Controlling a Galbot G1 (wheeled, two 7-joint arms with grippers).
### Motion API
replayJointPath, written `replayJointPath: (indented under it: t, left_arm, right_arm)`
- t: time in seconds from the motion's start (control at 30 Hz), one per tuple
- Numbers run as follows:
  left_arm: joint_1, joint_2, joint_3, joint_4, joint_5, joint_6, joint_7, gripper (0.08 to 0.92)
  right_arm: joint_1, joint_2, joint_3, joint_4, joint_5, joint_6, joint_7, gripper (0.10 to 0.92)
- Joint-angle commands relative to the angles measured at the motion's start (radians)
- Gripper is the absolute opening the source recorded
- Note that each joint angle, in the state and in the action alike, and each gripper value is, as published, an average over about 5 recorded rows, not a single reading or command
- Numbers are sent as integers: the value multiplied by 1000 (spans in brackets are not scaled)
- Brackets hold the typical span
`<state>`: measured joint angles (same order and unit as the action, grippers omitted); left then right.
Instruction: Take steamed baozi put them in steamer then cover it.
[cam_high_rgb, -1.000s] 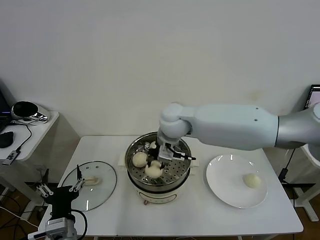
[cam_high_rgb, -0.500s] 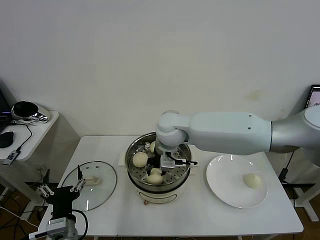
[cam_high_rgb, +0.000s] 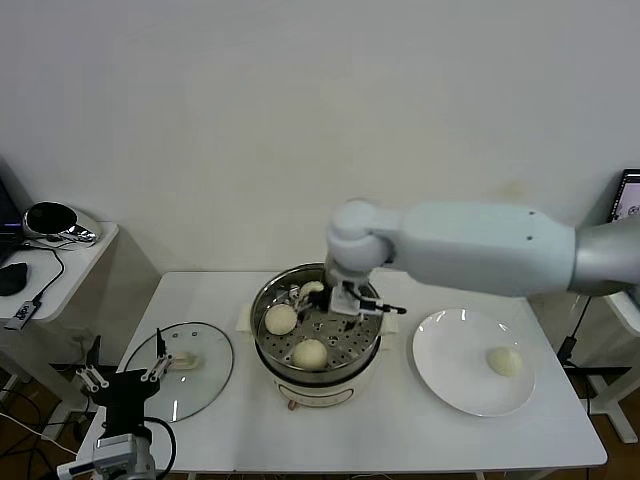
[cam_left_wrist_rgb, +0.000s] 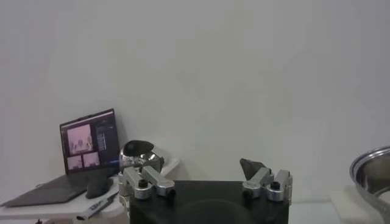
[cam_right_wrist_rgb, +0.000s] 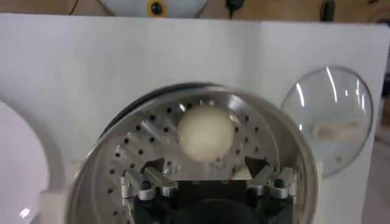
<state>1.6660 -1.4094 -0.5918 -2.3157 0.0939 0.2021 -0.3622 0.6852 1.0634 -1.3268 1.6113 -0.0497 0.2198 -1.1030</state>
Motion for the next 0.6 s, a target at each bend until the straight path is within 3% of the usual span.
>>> replayJointPath:
  t: [0.03,0.27,0.6]
  left_arm:
    - [-2,10,0,1,-2,1,1,823]
    - [-4,26,8,3,-8,0,3,823]
    - [-11,43,20,10,-11,-1,4,823]
  right_arm:
    - [149,-240,9,60,160,-331,-92,823]
    - [132,-513,-40,183,192,-562,-37,823]
    - [-280,-793,190,134,63,-616,36,823]
